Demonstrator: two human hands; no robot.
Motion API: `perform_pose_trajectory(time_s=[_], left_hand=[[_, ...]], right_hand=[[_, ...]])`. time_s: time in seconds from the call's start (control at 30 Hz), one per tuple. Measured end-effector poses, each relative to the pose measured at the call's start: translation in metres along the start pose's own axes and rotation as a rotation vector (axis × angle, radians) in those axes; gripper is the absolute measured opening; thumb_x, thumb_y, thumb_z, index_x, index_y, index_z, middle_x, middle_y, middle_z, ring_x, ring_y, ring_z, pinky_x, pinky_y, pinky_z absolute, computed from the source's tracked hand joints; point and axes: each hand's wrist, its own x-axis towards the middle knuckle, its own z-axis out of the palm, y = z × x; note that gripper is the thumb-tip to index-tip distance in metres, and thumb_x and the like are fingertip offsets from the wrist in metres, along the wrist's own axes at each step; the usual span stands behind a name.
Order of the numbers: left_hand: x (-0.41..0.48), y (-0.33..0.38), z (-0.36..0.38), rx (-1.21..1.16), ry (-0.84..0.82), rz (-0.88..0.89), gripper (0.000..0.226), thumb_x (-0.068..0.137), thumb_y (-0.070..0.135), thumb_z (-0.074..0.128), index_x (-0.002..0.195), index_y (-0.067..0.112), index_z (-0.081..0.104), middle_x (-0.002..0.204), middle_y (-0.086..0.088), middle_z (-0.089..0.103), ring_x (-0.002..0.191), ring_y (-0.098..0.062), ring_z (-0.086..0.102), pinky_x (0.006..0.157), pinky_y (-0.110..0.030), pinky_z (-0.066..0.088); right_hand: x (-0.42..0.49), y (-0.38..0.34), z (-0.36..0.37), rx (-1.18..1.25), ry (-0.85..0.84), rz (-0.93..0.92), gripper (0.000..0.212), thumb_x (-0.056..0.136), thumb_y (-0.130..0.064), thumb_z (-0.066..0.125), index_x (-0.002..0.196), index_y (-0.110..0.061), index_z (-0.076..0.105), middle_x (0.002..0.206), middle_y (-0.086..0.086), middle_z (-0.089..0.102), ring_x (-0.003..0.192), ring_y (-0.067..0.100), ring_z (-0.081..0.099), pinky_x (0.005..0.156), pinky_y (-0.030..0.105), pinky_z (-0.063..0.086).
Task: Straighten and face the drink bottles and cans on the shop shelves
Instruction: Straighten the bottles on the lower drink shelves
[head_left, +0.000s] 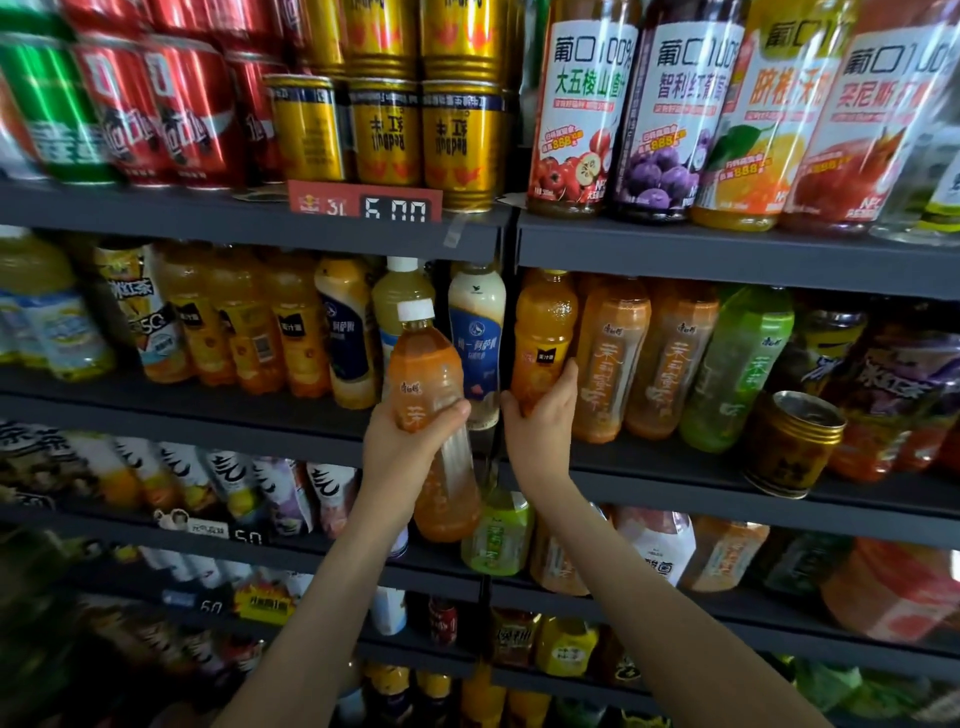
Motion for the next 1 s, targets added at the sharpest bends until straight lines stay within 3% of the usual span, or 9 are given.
perform_pose_trajectory(time_s=[0.07, 0.17, 0.33, 0.5, 0.63, 0.77, 1.0], left_hand=[[-0.001, -0.001, -0.005, 0.010, 0.010, -0.001, 0.047, 0.070, 0.031, 0.083, 0.112, 0.024, 0.063, 0.099, 0.010, 0.070, 0.091, -0.002, 0.065, 0.075, -0.019, 0.047], [-0.004, 0.001, -0.010, 0.044, 0.003, 0.022, 0.025, 0.076, 0.020, 0.077, 0.095, 0.031, 0.064, 0.081, 0.018, 0.070, 0.079, 0.007, 0.065, 0.064, -0.008, 0.045], [-0.008, 0.001, -0.016, 0.056, -0.007, 0.016, 0.030, 0.074, 0.027, 0.080, 0.100, 0.031, 0.066, 0.094, 0.012, 0.072, 0.088, -0.001, 0.066, 0.075, -0.021, 0.047], [-0.010, 0.002, -0.017, 0.105, 0.001, -0.011, 0.054, 0.061, 0.047, 0.083, 0.107, 0.025, 0.066, 0.096, 0.009, 0.072, 0.091, -0.005, 0.066, 0.081, -0.029, 0.049], [-0.015, 0.009, -0.011, 0.147, -0.024, 0.015, 0.025, 0.072, 0.032, 0.081, 0.094, 0.026, 0.069, 0.087, 0.011, 0.073, 0.084, -0.001, 0.066, 0.079, -0.025, 0.048], [-0.019, 0.014, 0.002, 0.203, 0.001, 0.072, 0.027, 0.072, 0.033, 0.081, 0.093, 0.031, 0.064, 0.087, 0.011, 0.070, 0.080, 0.002, 0.064, 0.071, -0.018, 0.045], [-0.012, 0.022, 0.037, 0.271, 0.051, 0.139, 0.038, 0.070, 0.038, 0.081, 0.099, 0.024, 0.061, 0.089, 0.012, 0.066, 0.083, 0.001, 0.061, 0.066, -0.016, 0.044]], right_hand=[[0.006, -0.001, 0.007, 0.004, 0.026, 0.049, 0.084, 0.088, -0.015, 0.065, 0.148, 0.001, 0.009, 0.152, 0.017, 0.023, 0.141, 0.028, 0.022, 0.114, 0.033, 0.023], [0.012, -0.004, 0.012, -0.048, 0.104, 0.055, 0.078, 0.086, -0.016, 0.066, 0.145, 0.003, 0.018, 0.140, 0.020, 0.037, 0.130, 0.032, 0.036, 0.106, 0.037, 0.035], [0.018, -0.007, 0.009, -0.160, 0.120, 0.081, 0.059, 0.084, -0.022, 0.068, 0.129, 0.000, 0.037, 0.123, 0.017, 0.041, 0.117, 0.033, 0.041, 0.092, 0.039, 0.044], [0.003, -0.009, -0.006, -0.116, 0.022, 0.040, 0.064, 0.084, -0.025, 0.068, 0.134, -0.003, 0.035, 0.128, 0.014, 0.045, 0.114, 0.030, 0.049, 0.080, 0.022, 0.035], [-0.009, -0.004, -0.036, -0.084, -0.001, -0.010, 0.061, 0.078, -0.028, 0.074, 0.126, -0.004, 0.044, 0.116, 0.010, 0.055, 0.108, 0.023, 0.052, 0.083, 0.027, 0.039], [-0.021, 0.001, -0.068, -0.036, 0.031, -0.018, 0.058, 0.075, -0.026, 0.078, 0.119, -0.007, 0.045, 0.107, 0.000, 0.047, 0.094, 0.009, 0.043, 0.076, 0.024, 0.035], [-0.022, 0.016, -0.099, -0.009, 0.055, -0.019, 0.050, 0.074, -0.037, 0.077, 0.109, -0.014, 0.051, 0.104, 0.000, 0.055, 0.095, 0.014, 0.053, 0.075, 0.028, 0.043]])
